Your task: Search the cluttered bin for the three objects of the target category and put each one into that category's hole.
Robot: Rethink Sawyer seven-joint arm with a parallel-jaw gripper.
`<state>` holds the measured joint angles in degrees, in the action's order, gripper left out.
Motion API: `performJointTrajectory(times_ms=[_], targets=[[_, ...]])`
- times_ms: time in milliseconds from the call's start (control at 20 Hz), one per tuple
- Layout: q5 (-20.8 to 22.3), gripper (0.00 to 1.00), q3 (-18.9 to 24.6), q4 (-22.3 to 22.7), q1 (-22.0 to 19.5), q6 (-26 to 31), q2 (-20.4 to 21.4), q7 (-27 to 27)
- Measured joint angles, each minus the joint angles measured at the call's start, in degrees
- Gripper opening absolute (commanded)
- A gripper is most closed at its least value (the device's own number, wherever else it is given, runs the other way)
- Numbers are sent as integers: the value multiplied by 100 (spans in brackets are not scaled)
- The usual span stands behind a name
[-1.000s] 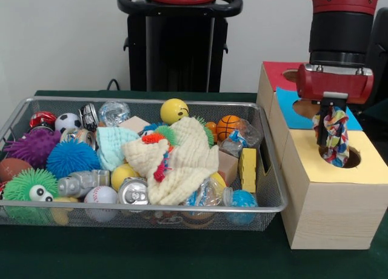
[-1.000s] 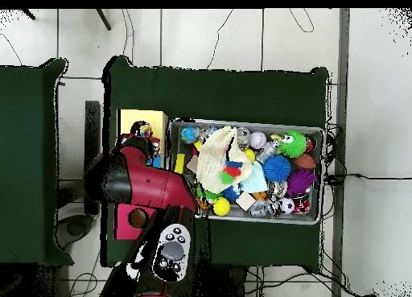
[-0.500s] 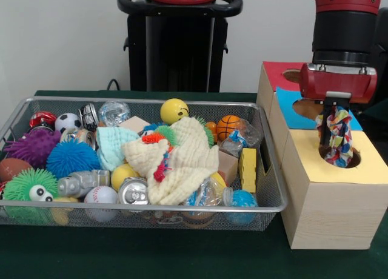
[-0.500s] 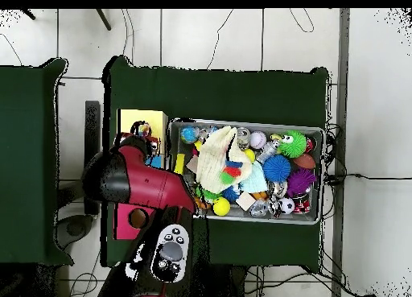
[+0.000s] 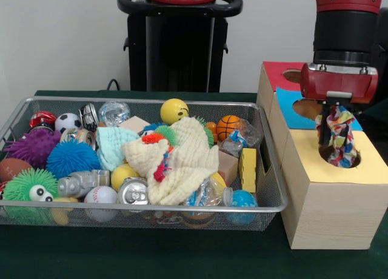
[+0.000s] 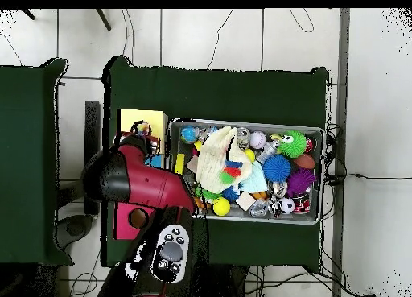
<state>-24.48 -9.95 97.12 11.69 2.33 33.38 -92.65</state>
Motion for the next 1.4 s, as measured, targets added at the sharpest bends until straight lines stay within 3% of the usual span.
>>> performJointTrajectory(times_ms=[950, 1400], targets=[[-51, 100, -9, 0, 131, 4, 0, 0], [-71, 100, -308, -76, 396, 368, 0, 0]])
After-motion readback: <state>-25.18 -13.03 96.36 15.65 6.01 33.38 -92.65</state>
